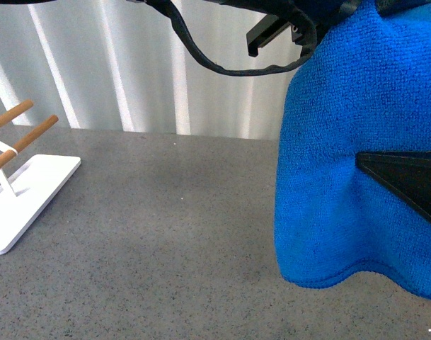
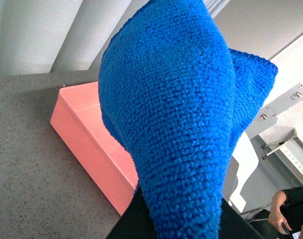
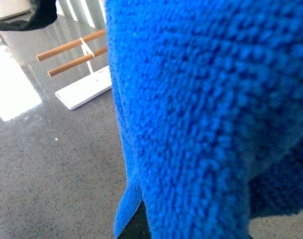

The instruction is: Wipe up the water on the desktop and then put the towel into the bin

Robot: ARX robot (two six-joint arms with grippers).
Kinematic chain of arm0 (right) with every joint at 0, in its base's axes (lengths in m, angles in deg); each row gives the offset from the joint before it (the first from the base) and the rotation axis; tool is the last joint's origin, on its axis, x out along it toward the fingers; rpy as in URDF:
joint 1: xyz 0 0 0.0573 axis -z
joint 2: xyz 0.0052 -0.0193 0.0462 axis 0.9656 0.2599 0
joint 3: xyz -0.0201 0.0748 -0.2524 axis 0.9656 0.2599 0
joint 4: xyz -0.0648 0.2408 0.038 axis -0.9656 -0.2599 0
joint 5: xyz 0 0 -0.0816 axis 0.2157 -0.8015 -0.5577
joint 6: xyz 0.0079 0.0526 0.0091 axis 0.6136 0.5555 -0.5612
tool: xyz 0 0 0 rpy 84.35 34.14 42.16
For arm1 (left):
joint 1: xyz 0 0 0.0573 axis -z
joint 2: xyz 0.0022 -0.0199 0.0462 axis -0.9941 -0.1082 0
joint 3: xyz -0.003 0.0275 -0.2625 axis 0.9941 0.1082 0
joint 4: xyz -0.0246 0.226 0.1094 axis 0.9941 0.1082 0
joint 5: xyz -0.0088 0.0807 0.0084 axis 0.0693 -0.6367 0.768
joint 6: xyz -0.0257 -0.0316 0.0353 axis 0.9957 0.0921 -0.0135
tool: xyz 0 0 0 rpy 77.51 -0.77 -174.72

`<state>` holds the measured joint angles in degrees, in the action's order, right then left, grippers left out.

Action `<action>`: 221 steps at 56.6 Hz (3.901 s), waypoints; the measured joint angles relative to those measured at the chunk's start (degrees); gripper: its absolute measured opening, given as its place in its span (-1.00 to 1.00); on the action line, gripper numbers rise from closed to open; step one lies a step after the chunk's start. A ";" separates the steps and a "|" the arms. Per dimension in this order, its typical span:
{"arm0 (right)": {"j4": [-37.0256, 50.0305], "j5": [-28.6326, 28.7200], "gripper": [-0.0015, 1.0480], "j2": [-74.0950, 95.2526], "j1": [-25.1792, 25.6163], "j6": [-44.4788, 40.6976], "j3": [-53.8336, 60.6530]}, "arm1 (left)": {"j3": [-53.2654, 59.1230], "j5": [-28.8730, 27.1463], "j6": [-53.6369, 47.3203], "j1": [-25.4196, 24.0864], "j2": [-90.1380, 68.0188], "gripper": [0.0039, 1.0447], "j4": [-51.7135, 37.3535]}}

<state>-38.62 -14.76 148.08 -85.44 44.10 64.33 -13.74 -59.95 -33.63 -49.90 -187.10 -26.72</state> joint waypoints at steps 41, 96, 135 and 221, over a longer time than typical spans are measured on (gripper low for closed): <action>-0.70 0.76 -0.93 -3.61 4.66 5.92 0.00 | 8.22 3.15 -14.60 -17.53 2.78 0.91 11.30; -1.18 -2.36 -0.93 -0.33 4.87 6.78 -0.33 | 40.35 26.29 -52.46 -55.34 36.79 0.88 37.07; -1.64 -5.25 -0.93 0.55 3.58 6.54 -0.79 | 68.81 -22.27 -29.11 -40.85 58.99 -0.93 -15.96; -6.08 -10.19 -0.93 0.07 -0.74 4.33 -2.49 | 68.89 -28.79 -28.94 -33.99 102.88 -0.93 26.29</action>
<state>-44.69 -24.94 148.14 -86.18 48.43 61.84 55.15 -88.74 -62.57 -83.89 -84.22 -0.42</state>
